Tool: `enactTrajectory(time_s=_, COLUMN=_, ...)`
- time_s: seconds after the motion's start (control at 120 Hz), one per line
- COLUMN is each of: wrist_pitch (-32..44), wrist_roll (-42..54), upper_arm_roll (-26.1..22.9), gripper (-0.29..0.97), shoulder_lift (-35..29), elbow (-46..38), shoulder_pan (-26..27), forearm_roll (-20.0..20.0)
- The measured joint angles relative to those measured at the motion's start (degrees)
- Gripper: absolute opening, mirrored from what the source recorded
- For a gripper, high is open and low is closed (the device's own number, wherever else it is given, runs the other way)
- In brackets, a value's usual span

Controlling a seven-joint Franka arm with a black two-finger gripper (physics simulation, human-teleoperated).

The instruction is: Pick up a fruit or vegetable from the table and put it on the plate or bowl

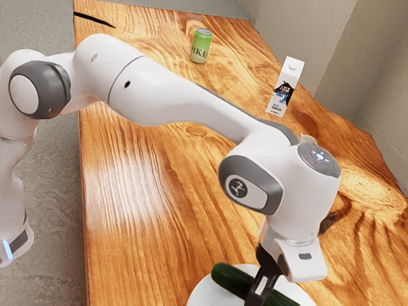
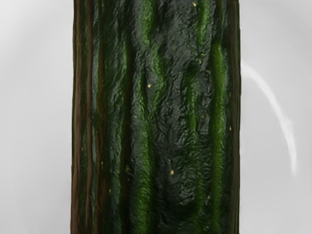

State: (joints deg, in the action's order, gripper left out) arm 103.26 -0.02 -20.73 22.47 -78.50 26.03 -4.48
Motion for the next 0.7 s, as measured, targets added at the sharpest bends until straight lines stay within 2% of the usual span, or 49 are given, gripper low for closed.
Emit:
enactTrajectory(time_s=0.575, wrist_pitch=5.41, wrist_roll=-4.23, upper_arm_roll=-0.05, gripper=0.22, shoulder_lift=3.82, elbow=-1.07, shoulder_pan=-0.53, forearm_roll=-0.60)
enactTrajectory(time_s=0.7, wrist_pitch=6.04, wrist_roll=-4.65, upper_arm_roll=-0.01, gripper=0.43, shoulder_lift=4.15, elbow=-1.14, shoulder_pan=-0.55, forearm_roll=-0.22)
